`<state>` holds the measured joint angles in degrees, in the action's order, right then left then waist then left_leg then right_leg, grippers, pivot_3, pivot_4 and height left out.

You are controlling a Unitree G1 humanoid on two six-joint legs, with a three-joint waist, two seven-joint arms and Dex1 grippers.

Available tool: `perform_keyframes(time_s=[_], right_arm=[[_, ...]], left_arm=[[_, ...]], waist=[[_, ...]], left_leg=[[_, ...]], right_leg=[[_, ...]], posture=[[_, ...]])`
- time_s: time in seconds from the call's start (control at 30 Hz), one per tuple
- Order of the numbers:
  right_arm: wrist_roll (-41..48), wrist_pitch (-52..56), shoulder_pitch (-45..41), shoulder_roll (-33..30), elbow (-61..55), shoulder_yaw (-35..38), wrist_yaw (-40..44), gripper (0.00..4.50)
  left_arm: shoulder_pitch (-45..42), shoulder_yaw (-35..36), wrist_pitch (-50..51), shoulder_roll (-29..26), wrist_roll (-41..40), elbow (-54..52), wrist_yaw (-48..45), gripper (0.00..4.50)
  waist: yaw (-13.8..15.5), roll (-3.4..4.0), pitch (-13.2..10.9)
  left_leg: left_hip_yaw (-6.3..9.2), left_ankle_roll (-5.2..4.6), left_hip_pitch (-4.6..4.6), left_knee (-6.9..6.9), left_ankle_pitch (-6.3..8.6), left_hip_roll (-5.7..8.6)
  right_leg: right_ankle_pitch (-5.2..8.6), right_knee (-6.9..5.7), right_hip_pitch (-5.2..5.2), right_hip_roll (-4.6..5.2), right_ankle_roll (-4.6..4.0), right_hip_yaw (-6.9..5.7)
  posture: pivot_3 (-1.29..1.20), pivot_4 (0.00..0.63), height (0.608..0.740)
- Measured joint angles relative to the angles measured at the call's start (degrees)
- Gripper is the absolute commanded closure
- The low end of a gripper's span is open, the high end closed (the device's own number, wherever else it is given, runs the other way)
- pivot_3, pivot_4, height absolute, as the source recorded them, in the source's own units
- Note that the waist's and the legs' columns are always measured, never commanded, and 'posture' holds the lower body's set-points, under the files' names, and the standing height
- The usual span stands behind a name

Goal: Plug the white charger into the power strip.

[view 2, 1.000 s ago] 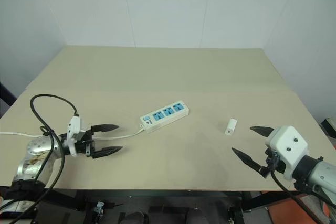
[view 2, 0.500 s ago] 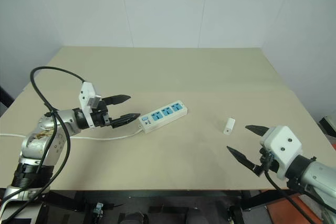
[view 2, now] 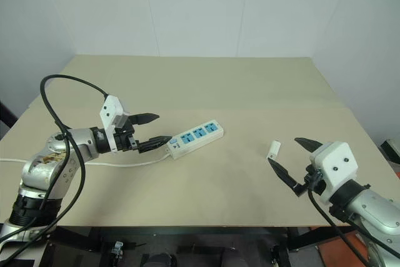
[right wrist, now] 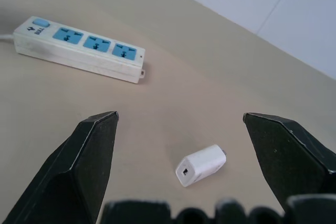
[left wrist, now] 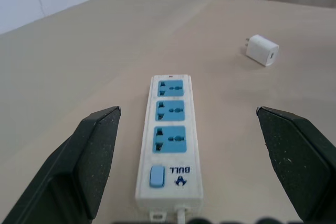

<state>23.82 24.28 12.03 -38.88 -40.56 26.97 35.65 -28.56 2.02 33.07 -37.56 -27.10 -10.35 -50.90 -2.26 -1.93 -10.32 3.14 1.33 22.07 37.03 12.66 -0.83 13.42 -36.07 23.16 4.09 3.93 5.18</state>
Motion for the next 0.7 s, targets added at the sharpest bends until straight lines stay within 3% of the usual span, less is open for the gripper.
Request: perform_keyframes(time_s=[0.33,0.7], right_arm=[[0.60,1.40,0.52,0.00,-0.78,-0.01,-0.02,0.02],[0.54,1.64,0.02,-0.04,-1.24,-0.87,-1.09,0.02]], left_arm=[[-0.12,-1.60,-2.95,0.85,3.01,7.28,-1.86,0.00],[-4.75,-5.14,-28.22,14.36,11.91,33.20,-2.43,0.00]], waist=[[-0.02,0.00,0.00],[1.09,-0.03,0.02]], left_leg=[[0.01,0.00,-0.02,-0.01,0.00,-0.01],[0.01,0.00,0.05,0.02,0.00,0.04]], right_leg=[[-0.01,0.00,0.00,-0.03,-0.01,0.00],[-0.21,0.05,0.01,0.01,-0.30,-0.01]], posture=[[0.00,0.150,0.740],[0.00,0.150,0.740]])
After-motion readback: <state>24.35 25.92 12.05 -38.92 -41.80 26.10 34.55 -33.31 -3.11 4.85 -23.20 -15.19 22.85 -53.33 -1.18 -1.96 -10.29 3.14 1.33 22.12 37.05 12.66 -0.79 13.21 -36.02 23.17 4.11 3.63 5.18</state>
